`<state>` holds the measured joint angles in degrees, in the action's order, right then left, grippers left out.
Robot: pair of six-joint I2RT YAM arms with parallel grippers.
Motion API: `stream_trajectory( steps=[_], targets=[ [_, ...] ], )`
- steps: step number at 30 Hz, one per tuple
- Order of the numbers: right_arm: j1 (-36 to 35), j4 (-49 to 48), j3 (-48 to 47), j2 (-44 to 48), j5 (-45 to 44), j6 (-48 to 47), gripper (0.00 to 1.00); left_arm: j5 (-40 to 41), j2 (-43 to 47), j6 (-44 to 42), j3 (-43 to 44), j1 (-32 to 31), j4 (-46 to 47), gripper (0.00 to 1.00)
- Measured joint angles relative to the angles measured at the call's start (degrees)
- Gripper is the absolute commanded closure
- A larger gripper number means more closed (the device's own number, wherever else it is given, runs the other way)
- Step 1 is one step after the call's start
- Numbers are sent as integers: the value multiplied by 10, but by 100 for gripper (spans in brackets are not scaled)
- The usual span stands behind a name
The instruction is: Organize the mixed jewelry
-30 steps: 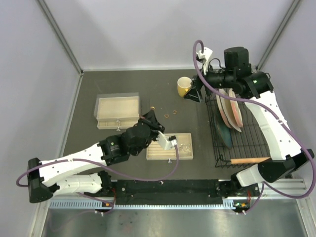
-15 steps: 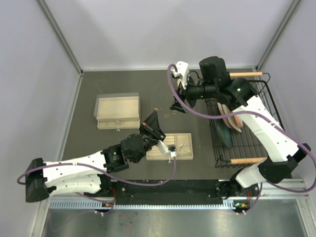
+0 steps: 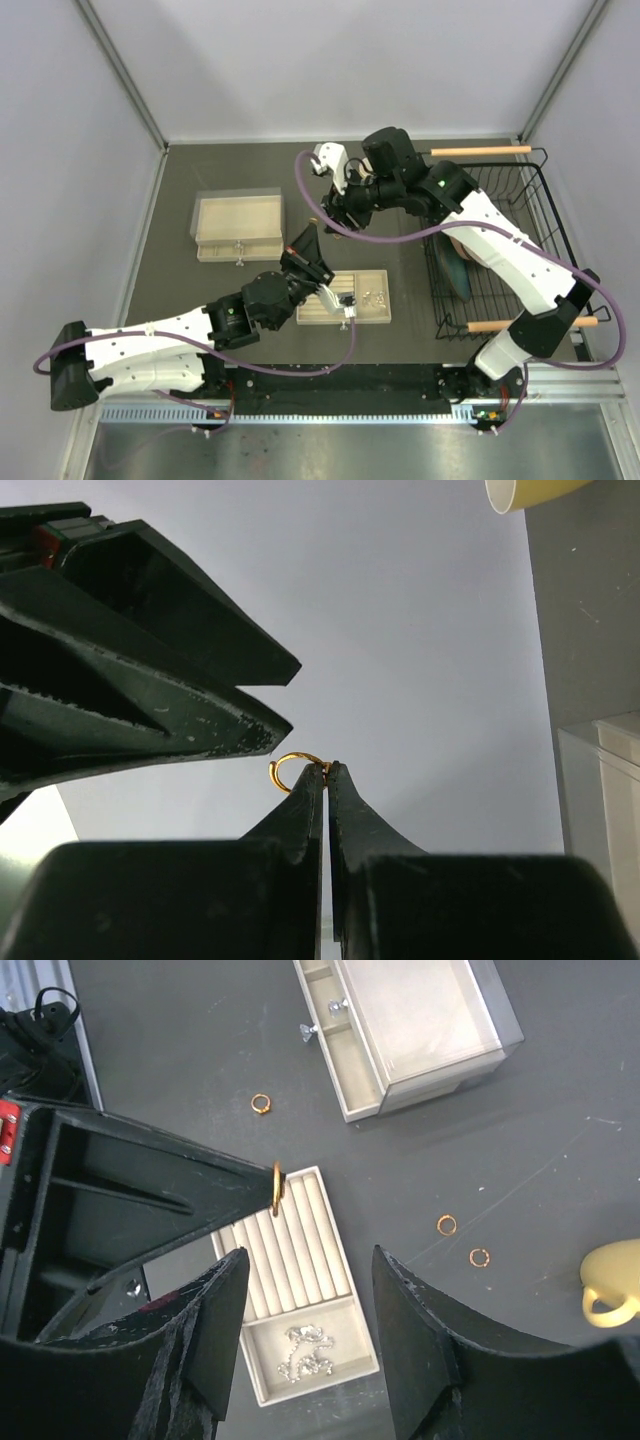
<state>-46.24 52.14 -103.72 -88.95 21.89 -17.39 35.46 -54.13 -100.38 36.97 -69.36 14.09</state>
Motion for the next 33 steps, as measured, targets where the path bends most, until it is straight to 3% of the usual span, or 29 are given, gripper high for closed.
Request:
stream_trajectory(
  steps=[21,33],
  targets=[
    [-18,-6,-45,-36,-12,20,52,0,4,10,0,0,-16,100],
    [-28,-7,-55,-43,-12,22,61,0,4,12,0,-1,-22,100]
  ],
)
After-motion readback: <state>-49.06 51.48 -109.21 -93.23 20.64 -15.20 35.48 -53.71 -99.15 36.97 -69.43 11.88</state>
